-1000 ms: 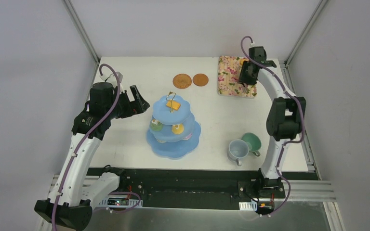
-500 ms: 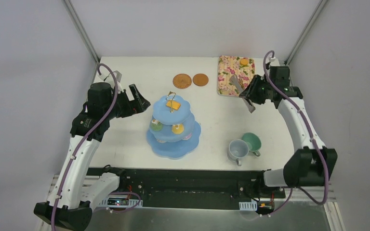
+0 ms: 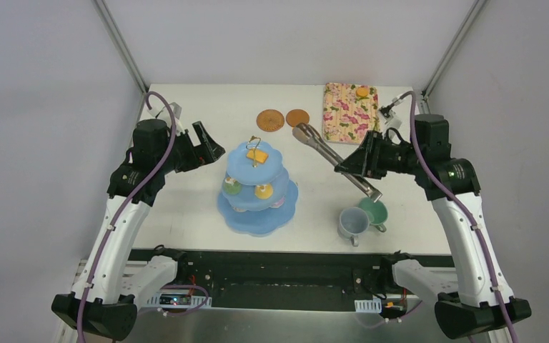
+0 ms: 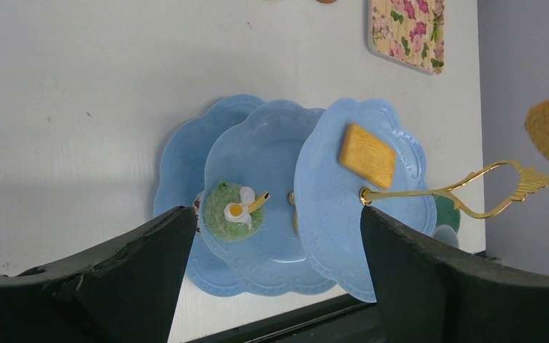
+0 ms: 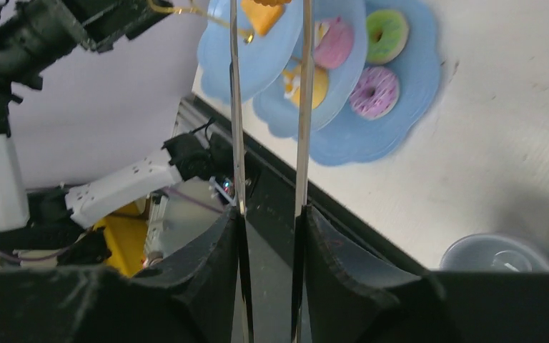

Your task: Serve the afternoon tea

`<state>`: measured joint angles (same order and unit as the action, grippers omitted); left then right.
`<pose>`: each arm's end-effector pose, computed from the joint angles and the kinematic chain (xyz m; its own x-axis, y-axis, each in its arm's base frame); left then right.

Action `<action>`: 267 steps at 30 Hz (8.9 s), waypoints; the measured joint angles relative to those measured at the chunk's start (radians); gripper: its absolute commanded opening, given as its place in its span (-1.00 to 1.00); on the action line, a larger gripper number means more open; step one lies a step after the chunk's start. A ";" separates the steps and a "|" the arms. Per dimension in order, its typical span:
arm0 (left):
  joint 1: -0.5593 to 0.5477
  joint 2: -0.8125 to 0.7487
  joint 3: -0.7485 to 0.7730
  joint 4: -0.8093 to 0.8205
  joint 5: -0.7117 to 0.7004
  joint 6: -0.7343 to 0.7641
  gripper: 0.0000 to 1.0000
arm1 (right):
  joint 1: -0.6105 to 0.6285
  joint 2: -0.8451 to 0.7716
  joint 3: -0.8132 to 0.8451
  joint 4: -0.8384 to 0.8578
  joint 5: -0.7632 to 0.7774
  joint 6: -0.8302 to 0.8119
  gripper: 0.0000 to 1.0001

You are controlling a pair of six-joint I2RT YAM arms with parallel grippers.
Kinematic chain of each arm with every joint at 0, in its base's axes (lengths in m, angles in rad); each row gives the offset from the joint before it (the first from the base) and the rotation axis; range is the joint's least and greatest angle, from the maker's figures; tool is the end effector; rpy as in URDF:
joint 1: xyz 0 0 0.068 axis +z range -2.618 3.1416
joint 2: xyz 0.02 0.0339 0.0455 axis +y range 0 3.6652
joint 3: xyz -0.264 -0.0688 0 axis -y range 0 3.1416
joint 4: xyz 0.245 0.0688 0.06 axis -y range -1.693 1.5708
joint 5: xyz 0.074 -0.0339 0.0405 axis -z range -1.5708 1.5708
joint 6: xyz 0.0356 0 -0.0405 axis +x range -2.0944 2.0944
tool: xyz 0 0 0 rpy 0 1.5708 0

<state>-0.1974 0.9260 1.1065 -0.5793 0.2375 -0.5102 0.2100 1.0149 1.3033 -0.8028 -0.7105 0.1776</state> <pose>0.1863 -0.0458 0.3853 -0.5292 -0.3782 -0.7596 0.1659 0.8318 -0.5298 0.1775 0.0616 0.4153 -0.5997 0.0091 -0.8002 -0.6171 0.6313 0.4697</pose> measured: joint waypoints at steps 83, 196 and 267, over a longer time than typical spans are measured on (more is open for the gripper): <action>-0.007 -0.019 -0.010 0.016 0.016 -0.019 0.76 | 0.914 0.090 0.203 -0.106 0.850 0.154 -0.33; -0.026 0.105 0.000 -0.001 -0.040 0.053 0.80 | -0.210 1.275 0.804 0.157 0.666 -0.140 -0.70; -0.026 0.003 -0.010 0.022 -0.029 -0.056 0.77 | 0.638 0.217 0.121 -0.128 0.373 0.039 -0.22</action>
<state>-0.2237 0.9291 1.0969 -0.5571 0.2089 -0.5659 0.8482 1.2320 1.4246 -0.9306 -0.3370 0.2161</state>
